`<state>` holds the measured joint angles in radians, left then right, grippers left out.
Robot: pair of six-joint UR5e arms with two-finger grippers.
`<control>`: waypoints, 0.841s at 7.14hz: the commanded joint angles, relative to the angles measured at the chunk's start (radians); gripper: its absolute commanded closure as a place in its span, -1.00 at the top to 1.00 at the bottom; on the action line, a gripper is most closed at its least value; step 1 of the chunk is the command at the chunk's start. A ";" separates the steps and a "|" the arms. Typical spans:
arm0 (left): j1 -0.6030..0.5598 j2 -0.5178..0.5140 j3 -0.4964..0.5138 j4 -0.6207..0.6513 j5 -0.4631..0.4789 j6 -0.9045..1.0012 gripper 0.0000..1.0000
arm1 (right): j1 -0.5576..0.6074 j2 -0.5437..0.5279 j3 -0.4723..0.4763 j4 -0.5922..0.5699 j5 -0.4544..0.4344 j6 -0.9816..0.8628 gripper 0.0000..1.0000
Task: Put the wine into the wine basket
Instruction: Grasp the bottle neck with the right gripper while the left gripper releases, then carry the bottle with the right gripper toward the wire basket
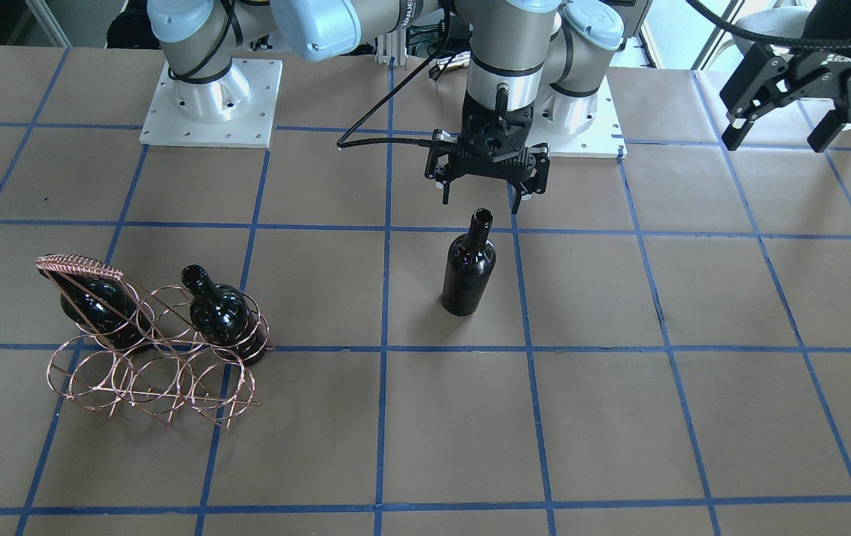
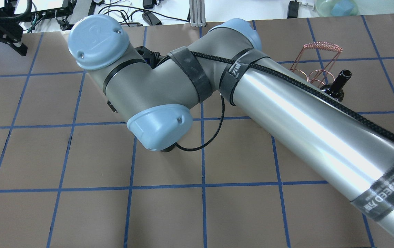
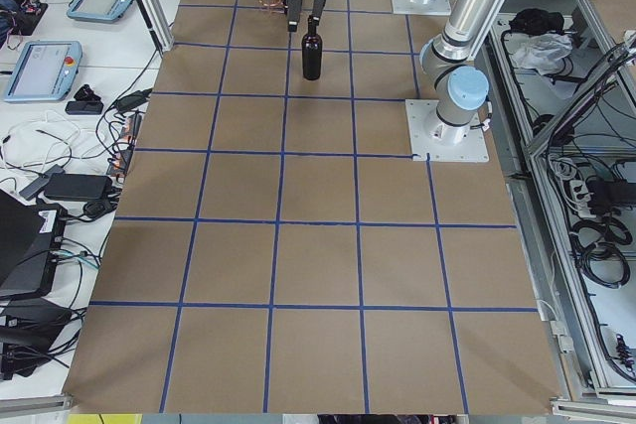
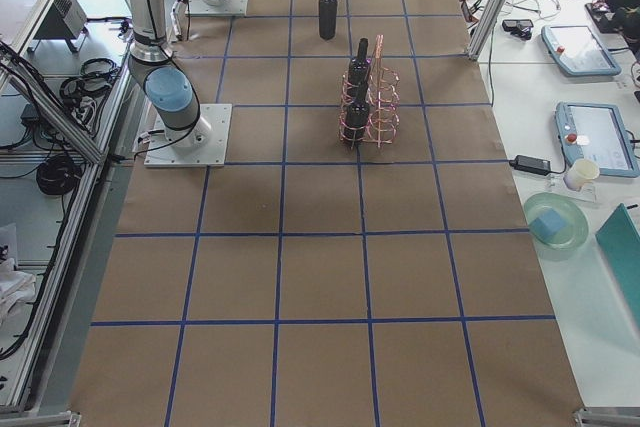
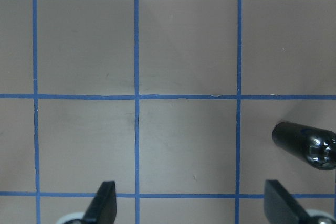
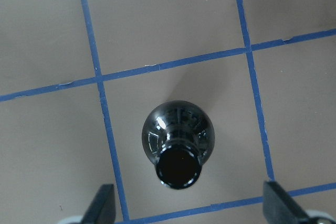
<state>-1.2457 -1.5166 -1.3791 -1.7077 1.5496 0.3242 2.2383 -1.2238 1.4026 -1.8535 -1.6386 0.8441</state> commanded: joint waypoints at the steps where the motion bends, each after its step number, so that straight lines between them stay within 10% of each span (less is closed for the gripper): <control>1: 0.037 -0.007 -0.012 0.000 0.006 0.067 1.00 | -0.006 0.017 0.001 -0.016 0.000 -0.005 0.99; 6: 0.065 -0.022 -0.060 0.034 0.001 0.070 1.00 | -0.011 0.049 0.006 -0.050 -0.001 -0.011 0.80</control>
<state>-1.1837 -1.5353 -1.4377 -1.6847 1.5494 0.3941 2.2284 -1.1794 1.4081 -1.8903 -1.6409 0.8347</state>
